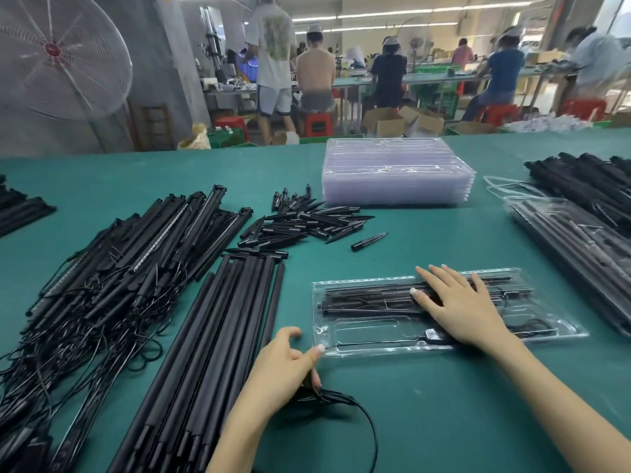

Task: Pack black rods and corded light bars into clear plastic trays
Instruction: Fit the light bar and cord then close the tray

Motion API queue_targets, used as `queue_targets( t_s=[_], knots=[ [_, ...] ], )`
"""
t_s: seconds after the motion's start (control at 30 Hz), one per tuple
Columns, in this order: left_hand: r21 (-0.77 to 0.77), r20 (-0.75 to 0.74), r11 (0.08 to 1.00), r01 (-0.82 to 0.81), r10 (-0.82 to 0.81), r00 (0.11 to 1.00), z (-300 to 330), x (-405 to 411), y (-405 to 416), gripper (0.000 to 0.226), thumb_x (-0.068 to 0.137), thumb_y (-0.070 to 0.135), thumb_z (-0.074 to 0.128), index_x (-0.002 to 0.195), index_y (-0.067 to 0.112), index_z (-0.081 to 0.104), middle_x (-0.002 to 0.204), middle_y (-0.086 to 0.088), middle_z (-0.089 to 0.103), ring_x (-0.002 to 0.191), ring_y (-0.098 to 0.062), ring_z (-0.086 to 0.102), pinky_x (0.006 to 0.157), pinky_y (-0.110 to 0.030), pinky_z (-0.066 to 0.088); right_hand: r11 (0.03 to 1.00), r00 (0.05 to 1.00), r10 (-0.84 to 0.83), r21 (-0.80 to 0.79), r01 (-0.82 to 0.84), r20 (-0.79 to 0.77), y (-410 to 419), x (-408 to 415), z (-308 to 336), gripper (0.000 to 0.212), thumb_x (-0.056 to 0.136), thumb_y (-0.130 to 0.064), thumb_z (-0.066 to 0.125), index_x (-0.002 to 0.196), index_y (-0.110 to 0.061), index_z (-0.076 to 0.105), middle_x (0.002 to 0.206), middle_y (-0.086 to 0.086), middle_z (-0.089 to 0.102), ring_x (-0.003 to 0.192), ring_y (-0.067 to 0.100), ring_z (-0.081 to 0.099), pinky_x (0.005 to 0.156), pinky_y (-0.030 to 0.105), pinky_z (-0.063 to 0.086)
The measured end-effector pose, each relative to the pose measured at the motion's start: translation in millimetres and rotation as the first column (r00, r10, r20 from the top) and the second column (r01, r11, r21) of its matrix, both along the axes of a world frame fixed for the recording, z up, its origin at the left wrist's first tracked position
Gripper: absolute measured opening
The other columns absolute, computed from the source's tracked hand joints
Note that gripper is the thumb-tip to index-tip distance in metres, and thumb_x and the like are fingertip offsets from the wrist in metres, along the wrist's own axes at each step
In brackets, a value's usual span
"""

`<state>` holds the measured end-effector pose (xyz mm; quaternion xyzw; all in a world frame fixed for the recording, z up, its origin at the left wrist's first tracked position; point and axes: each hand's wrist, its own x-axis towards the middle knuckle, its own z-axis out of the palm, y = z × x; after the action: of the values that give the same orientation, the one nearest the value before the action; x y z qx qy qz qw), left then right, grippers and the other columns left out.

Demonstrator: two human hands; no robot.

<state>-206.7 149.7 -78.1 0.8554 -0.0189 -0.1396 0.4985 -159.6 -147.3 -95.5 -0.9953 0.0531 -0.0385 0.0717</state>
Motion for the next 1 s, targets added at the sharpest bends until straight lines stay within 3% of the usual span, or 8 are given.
queue_targets(
  t_s=[0.13, 0.27, 0.4, 0.47, 0.6, 0.77, 0.9, 1.0],
  knots=[
    [0.031, 0.065, 0.998, -0.046, 0.044, 0.997, 0.5, -7.6, 0.5, 0.032, 0.092, 0.039, 0.057, 0.119, 0.03, 0.045, 0.06, 0.01, 0.069, 0.055, 0.01, 0.053, 0.069, -0.02, 0.041, 0.997, 1.0, -0.003, -0.076, 0.001, -0.018, 5.3, -3.5, 7.3, 0.057, 0.098, -0.055, 0.023, 0.151, -0.037, 0.012, 0.16, -0.006, 0.011, 0.147, 0.009, 0.005, 0.116, 0.051, -0.001],
    [0.029, 0.07, 0.999, -0.032, 0.03, 0.997, -2.3, -10.2, 1.6, 0.027, 0.091, 0.036, 0.059, 0.116, 0.028, 0.053, 0.059, 0.012, 0.067, 0.057, 0.01, 0.053, 0.068, -0.016, 0.041, 0.943, 0.854, 0.331, -0.122, -0.308, 0.402, 41.0, -17.7, 20.4, 0.048, 0.092, -0.034, 0.057, 0.138, -0.022, 0.05, 0.14, 0.005, 0.051, 0.13, 0.022, 0.046, 0.109, 0.056, 0.024],
    [0.027, 0.096, 0.995, -0.096, 0.093, 0.991, -4.3, -11.2, -1.3, 0.03, 0.09, 0.03, 0.062, 0.114, 0.025, 0.046, 0.059, 0.014, 0.067, 0.062, 0.009, 0.054, 0.06, -0.01, 0.036, 0.695, 0.693, 0.715, 0.017, -0.719, 0.092, 89.3, -32.3, 23.2, 0.058, 0.089, -0.069, 0.034, 0.139, -0.04, 0.042, 0.147, -0.013, 0.038, 0.134, 0.007, 0.034, 0.11, 0.033, 0.023],
    [0.026, 0.125, 0.989, -0.143, 0.138, 0.983, -7.2, -14.6, -5.0, 0.03, 0.089, 0.03, 0.063, 0.108, 0.023, 0.042, 0.06, 0.015, 0.068, 0.074, 0.003, 0.058, 0.064, -0.012, 0.037, 0.684, 0.68, 0.729, -0.103, -0.722, 0.082, 98.6, -33.8, 15.6, 0.059, 0.087, -0.07, 0.037, 0.137, -0.039, 0.045, 0.146, -0.012, 0.041, 0.132, 0.01, 0.037, 0.108, 0.037, 0.026],
    [0.067, 0.134, 0.992, -0.105, 0.095, 0.986, -13.1, -17.3, -13.0, 0.029, 0.09, 0.034, 0.061, 0.106, 0.019, 0.041, 0.065, 0.014, 0.068, 0.085, 0.001, 0.056, 0.07, -0.009, 0.038, 0.713, 0.638, 0.69, -0.169, -0.681, 0.341, 105.5, -36.0, 3.6, 0.037, 0.081, -0.042, 0.07, 0.115, -0.026, 0.068, 0.119, -0.003, 0.065, 0.103, 0.017, 0.064, 0.088, 0.042, 0.05],
    [-0.061, -0.048, 0.998, 0.022, -0.025, 0.999, -9.5, -1.2, -4.4, 0.026, 0.09, 0.031, 0.063, 0.106, 0.022, 0.044, 0.063, 0.008, 0.069, 0.048, -0.005, 0.056, 0.046, -0.016, 0.039, 0.728, 0.594, 0.656, -0.18, -0.662, 0.465, 106.3, -32.8, -8.6, 0.036, 0.073, -0.037, 0.078, 0.103, -0.018, 0.073, 0.113, -0.002, 0.069, 0.1, 0.015, 0.067, 0.092, 0.04, 0.05],
    [-0.202, -0.167, 0.979, 0.014, -0.049, 0.985, -3.9, 14.3, -4.0, 0.022, 0.096, 0.028, 0.052, 0.105, 0.008, 0.053, 0.074, 0.0, 0.061, 0.039, -0.013, 0.053, 0.035, -0.017, 0.032, 0.736, 0.606, 0.629, -0.123, -0.665, 0.487, 105.9, -32.8, -7.1, 0.035, 0.081, -0.039, 0.068, 0.105, -0.013, 0.069, 0.112, -0.002, 0.068, 0.102, 0.014, 0.065, 0.093, 0.038, 0.05],
    [-0.315, -0.233, 0.949, 0.01, -0.088, 0.968, 2.8, 22.7, -5.5, 0.029, 0.081, 0.034, 0.046, 0.091, 0.009, 0.057, 0.064, 0.0, 0.061, 0.036, -0.016, 0.051, 0.033, -0.017, 0.03, 0.737, 0.614, 0.563, -0.001, -0.675, 0.553, 106.8, -32.4, -6.2, 0.044, 0.083, -0.037, 0.065, 0.115, -0.009, 0.058, 0.112, -0.002, 0.066, 0.103, 0.011, 0.061, 0.096, 0.036, 0.043]
  ],
)
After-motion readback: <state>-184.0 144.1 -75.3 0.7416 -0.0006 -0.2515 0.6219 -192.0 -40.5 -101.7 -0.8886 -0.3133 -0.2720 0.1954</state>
